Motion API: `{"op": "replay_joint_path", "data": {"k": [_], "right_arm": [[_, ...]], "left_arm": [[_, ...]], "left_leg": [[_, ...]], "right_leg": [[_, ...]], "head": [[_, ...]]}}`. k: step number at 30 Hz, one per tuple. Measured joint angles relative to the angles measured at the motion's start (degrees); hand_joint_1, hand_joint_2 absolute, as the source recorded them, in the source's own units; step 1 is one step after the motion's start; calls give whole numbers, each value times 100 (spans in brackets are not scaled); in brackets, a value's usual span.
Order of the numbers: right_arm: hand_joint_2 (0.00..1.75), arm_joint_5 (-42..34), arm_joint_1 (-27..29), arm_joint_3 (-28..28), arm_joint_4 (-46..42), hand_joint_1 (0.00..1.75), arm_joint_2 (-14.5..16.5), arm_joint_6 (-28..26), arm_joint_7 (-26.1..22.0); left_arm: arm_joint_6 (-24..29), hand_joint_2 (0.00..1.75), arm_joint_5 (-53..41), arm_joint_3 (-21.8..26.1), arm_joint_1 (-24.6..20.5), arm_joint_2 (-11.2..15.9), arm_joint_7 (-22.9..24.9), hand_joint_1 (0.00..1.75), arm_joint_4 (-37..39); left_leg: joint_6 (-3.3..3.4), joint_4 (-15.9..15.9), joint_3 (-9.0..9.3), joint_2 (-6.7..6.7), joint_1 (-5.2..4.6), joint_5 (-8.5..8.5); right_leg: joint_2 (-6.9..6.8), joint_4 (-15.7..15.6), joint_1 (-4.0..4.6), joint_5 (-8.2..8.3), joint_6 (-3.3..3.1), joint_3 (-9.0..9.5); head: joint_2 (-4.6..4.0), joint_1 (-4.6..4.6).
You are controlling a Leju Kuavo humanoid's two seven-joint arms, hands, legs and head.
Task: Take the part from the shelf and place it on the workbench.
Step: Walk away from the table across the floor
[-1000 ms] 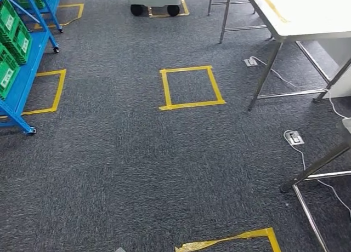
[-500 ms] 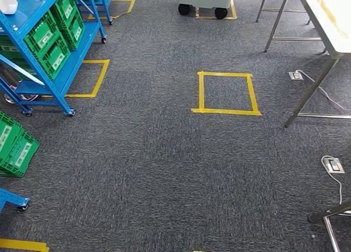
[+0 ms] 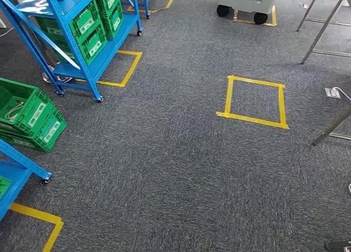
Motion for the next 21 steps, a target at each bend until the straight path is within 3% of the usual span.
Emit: {"op": "replay_joint_path", "data": {"k": [1,3,5,6,7,8,9,10,12,14,15,16,18,20,21], "right_arm": [[0,-13,-4,0,-1,0,0,-5,-1],[0,-36,-3,0,-1,0,0,-16,-1],[0,-53,9,-1,-1,0,-2,-27,-2],[0,-57,15,-1,0,0,-3,-30,-2],[0,-60,18,-2,0,0,-4,-34,-2],[0,-61,19,-2,0,0,-4,-38,-4],[0,-62,18,-2,0,0,-4,-43,-11],[0,-63,16,-2,0,0,-4,-51,-20],[0,-68,12,-2,0,0,-3,-64,-40],[0,-78,5,-3,0,0,-1,-72,-50],[0,-83,1,-4,0,0,-1,-74,-52],[0,-86,-3,-5,0,0,0,-75,-51],[0,-83,3,-8,0,0,2,-64,-46],[0,-69,23,-10,0,0,2,-48,-40],[0,-62,31,-11,0,0,1,-44,-38]], "left_arm": [[6,0,-12,0,7,-11,12,0,0],[26,0,-44,0,6,-51,49,0,0],[49,0,-79,0,-21,-108,72,0,0],[57,0,-93,0,-34,-131,73,0,0],[67,0,-105,0,-40,-148,74,0,0],[74,0,-115,0,-40,-157,73,0,0],[77,0,-121,0,-37,-165,73,0,0],[79,0,-130,0,-35,-173,73,0,0],[79,0,-154,0,-44,-189,73,0,0],[81,0,-173,0,-52,-201,73,0,0],[83,0,-177,0,-46,-204,73,0,0],[83,0,-179,1,-35,-207,73,0,0],[72,0,-180,2,-16,-208,65,0,0],[34,0,-179,7,-24,-193,32,0,0],[10,0,-179,12,-28,-180,14,0,0]], "left_leg": [[35,-8,-1,-73,3,5],[101,-23,2,-216,24,30],[149,-28,-8,-361,38,48],[164,-27,-14,-441,37,53],[169,-26,-16,-525,37,55],[169,-24,-15,-613,37,57],[164,-23,-10,-702,39,60],[155,-21,-5,-792,43,64],[113,-7,-13,-960,41,73],[43,-7,-52,-1090,49,98],[1,-18,-78,-1152,62,119],[-36,-26,-96,-1165,76,132],[-89,134,-192,-924,67,10],[-117,737,-472,-564,47,-353],[-128,1124,-652,-484,48,-536]], "right_leg": [[-9,3,-13,-19,32,28],[224,240,-41,-188,99,-38],[560,917,-54,-538,136,-343],[640,1312,-55,-694,140,-539],[675,1582,-55,-758,138,-688],[693,1660,-57,-710,133,-753],[715,1508,-64,-556,127,-708],[768,1162,-77,-332,121,-565],[1039,398,-119,-9,117,-233],[1203,71,-132,55,100,-85],[1164,56,-121,60,73,-72],[1096,48,-115,80,34,-64],[951,14,-113,122,-45,-53],[776,-8,-102,135,-91,-57],[681,-8,-93,131,-104,-62]], "head": [[0,8],[0,26],[0,50],[0,57],[0,59],[0,63],[0,62],[0,61],[0,61],[0,63],[0,62],[0,63],[0,33],[0,-6],[0,-15]]}}
